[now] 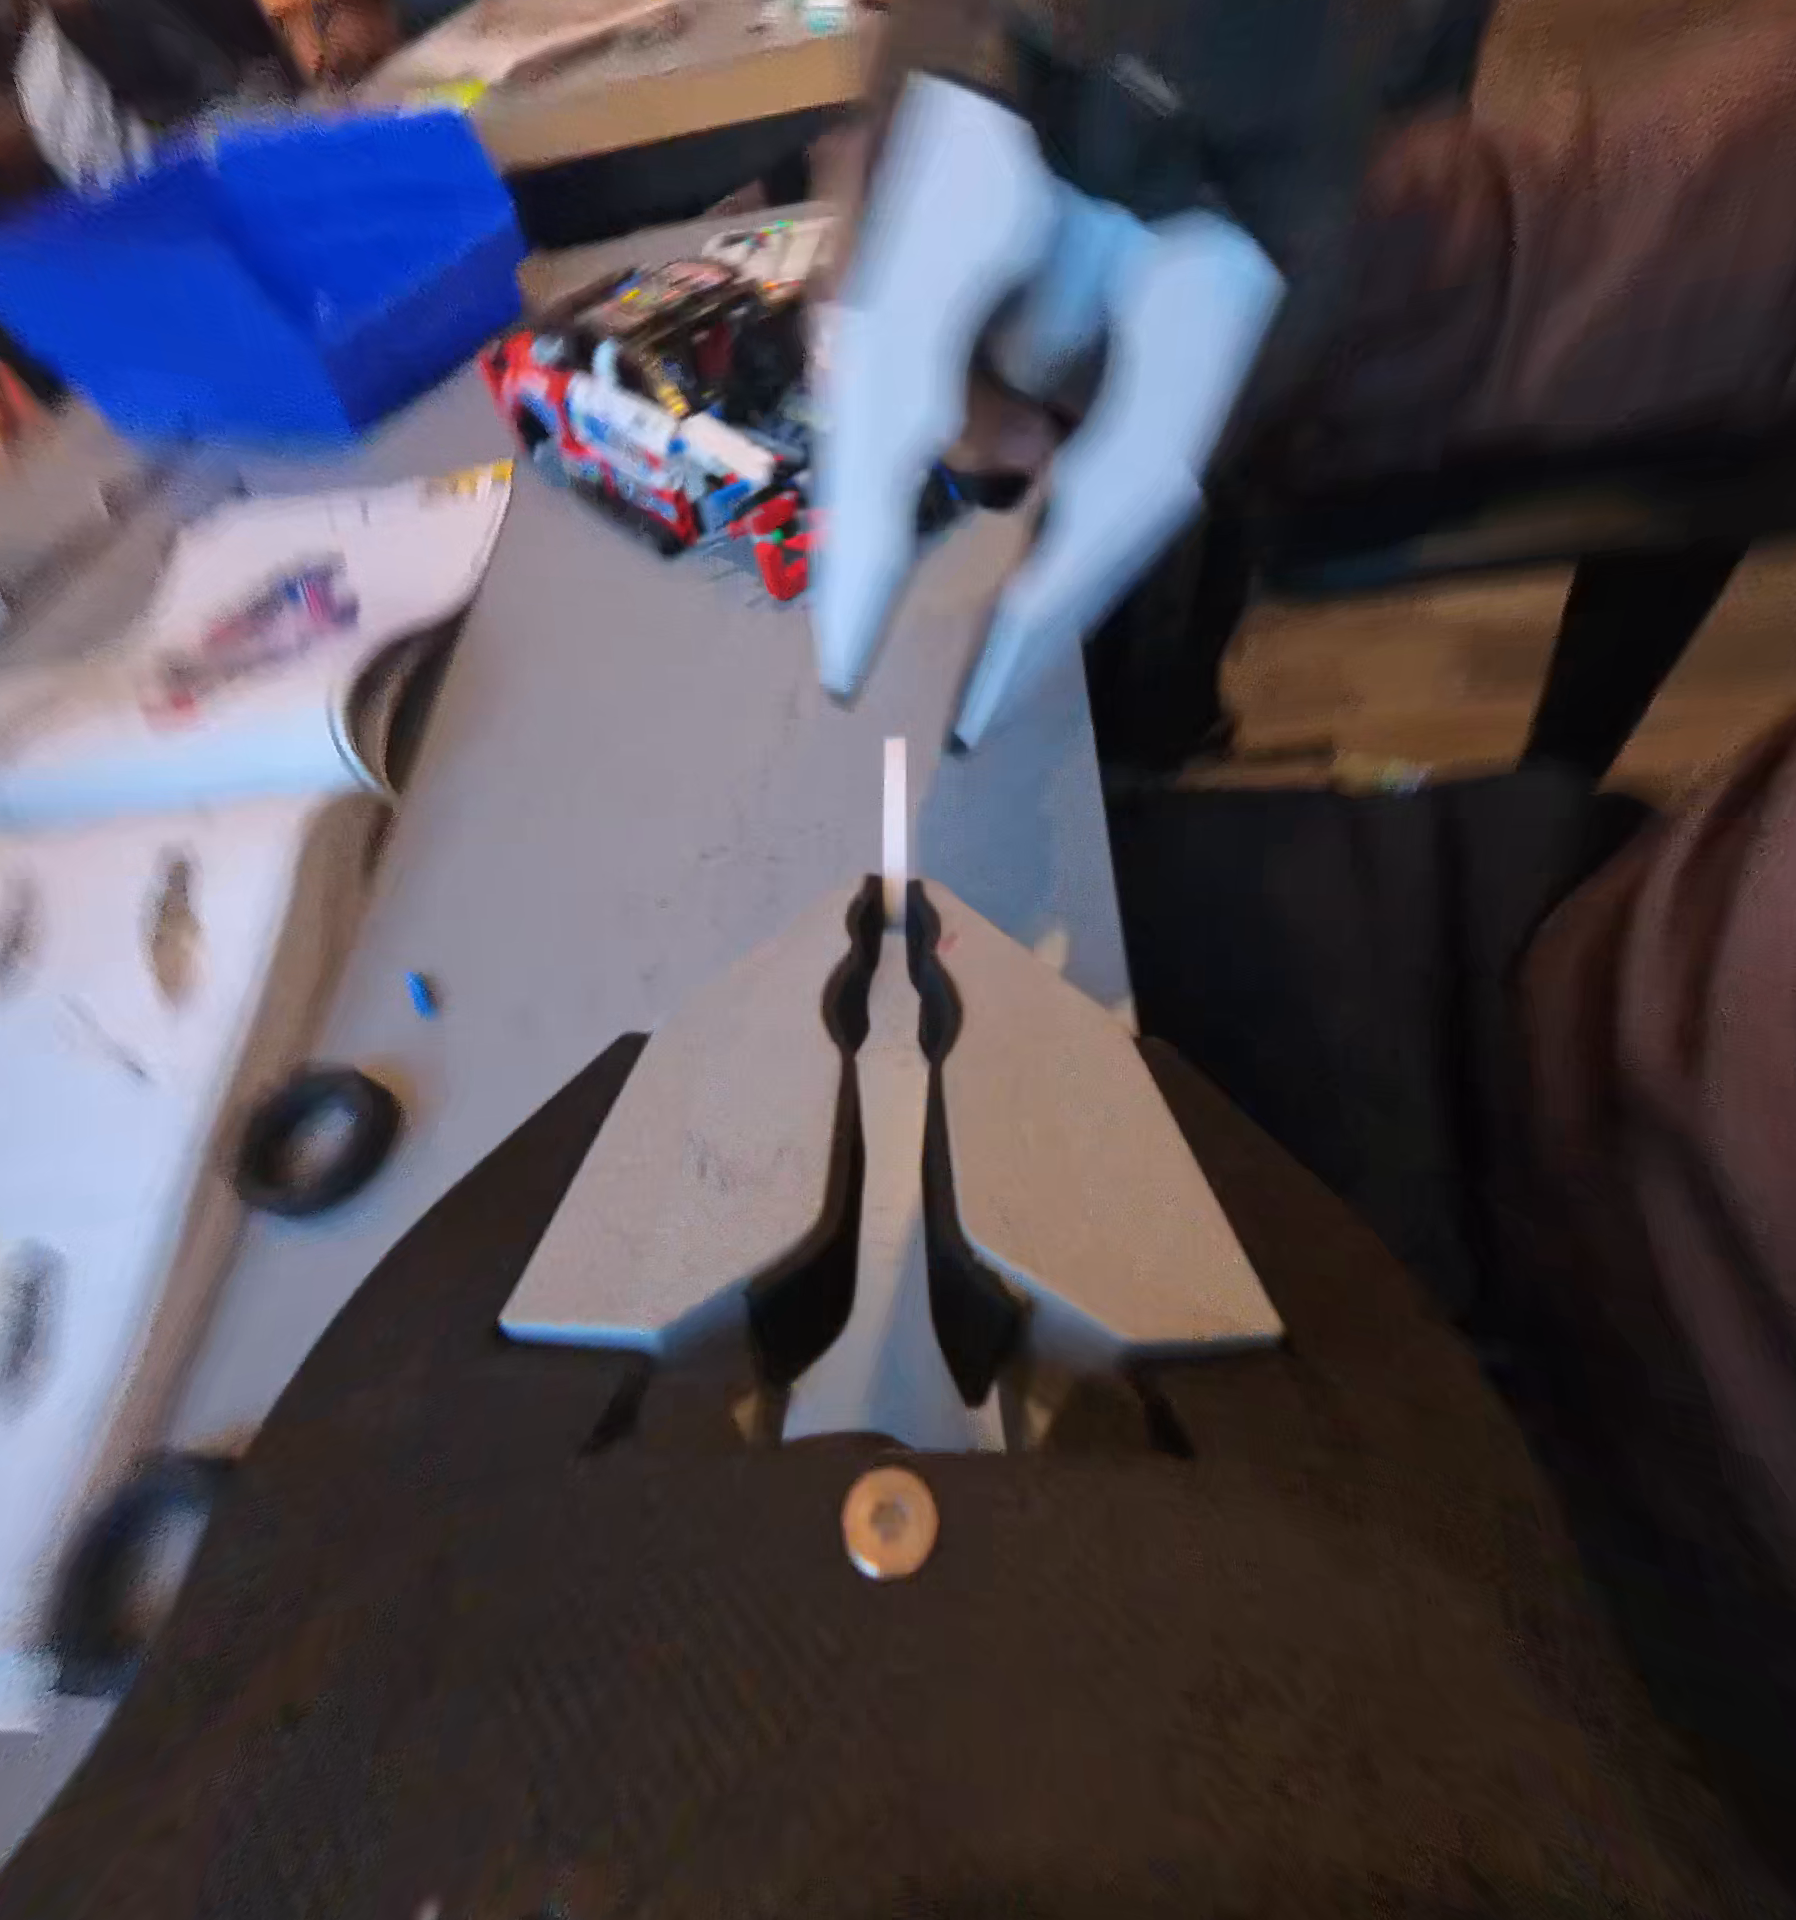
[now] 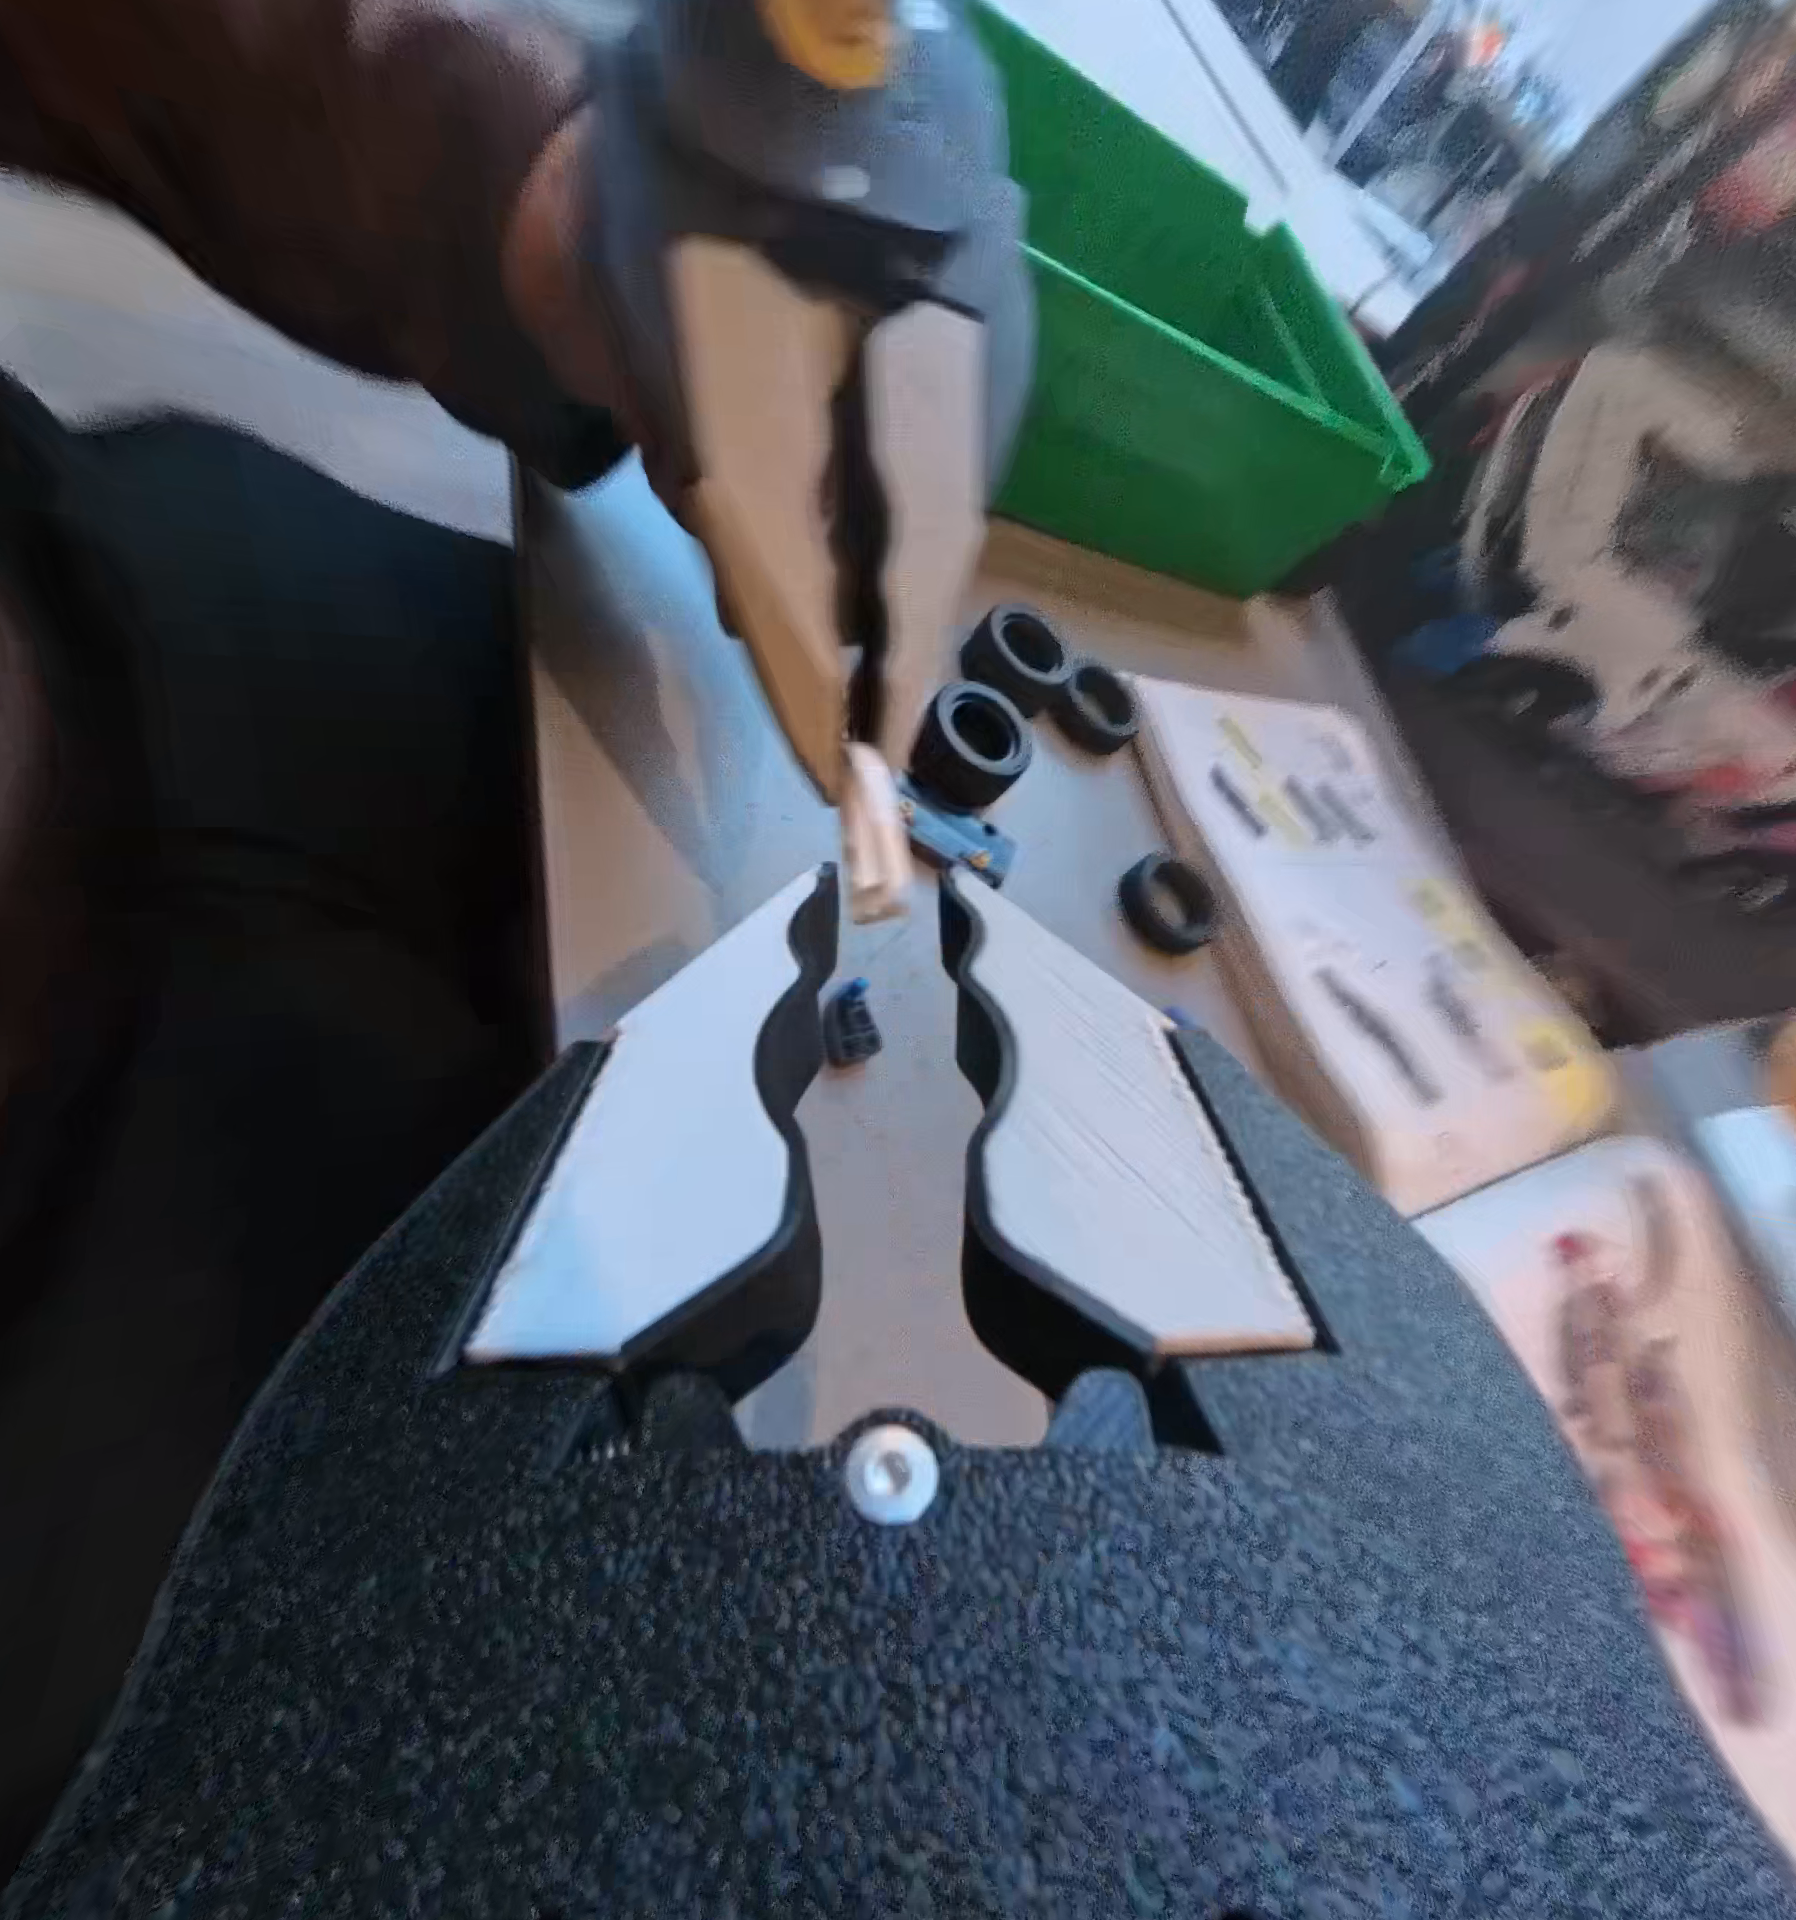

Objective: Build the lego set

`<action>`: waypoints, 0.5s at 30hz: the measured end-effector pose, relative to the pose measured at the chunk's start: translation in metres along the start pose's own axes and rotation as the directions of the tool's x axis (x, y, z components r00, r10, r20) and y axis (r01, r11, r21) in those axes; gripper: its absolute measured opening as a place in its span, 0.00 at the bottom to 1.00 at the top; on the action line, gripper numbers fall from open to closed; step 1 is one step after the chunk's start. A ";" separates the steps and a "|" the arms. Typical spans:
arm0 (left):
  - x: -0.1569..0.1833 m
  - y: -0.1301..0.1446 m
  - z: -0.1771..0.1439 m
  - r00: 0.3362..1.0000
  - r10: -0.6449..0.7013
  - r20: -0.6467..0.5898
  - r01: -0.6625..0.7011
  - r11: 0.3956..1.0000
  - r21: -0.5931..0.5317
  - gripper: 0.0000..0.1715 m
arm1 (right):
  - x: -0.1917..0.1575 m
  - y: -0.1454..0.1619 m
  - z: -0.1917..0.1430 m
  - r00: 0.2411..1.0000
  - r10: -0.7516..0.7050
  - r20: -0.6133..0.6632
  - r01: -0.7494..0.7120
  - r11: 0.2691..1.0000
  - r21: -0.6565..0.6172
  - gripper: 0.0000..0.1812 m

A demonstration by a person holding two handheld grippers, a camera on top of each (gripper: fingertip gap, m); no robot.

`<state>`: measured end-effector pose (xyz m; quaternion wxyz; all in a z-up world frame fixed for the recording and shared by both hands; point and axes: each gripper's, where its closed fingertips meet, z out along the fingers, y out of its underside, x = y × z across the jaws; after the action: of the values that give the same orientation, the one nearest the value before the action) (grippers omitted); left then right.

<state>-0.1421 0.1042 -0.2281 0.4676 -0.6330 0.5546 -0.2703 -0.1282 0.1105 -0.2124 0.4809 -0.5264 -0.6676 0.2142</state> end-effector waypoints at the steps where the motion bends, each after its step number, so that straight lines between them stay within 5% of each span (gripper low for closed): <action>1: 0.007 0.002 0.001 0.985 0.175 0.011 -0.174 0.985 -0.015 0.01 | 0.005 -0.001 -0.005 0.994 0.107 0.034 -0.107 0.994 0.018 0.16; 2: 0.013 0.003 0.003 0.941 0.338 0.026 -0.337 0.941 -0.033 0.01 | 0.004 -0.003 -0.009 0.976 0.198 0.093 -0.201 0.979 0.032 0.26; 5: 0.012 0.002 0.010 0.759 0.639 0.123 -0.626 0.769 -0.131 0.01 | -0.016 -0.006 -0.015 0.910 0.305 0.281 -0.318 0.948 -0.001 0.24; 12: 0.016 -0.008 0.013 0.462 0.860 0.216 -0.830 0.505 -0.237 0.01 | -0.031 0.008 0.004 0.926 0.242 0.290 -0.225 0.970 -0.091 0.16; 15: 0.018 -0.006 0.013 0.392 0.893 0.220 -0.857 0.441 -0.265 0.01 | -0.031 0.008 0.007 0.917 0.250 0.311 -0.234 0.968 -0.088 0.13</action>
<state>-0.1243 0.0907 -0.2310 0.5893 -0.3055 0.7314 0.1562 -0.1304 0.0872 -0.2350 0.3234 -0.5748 -0.6714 0.3380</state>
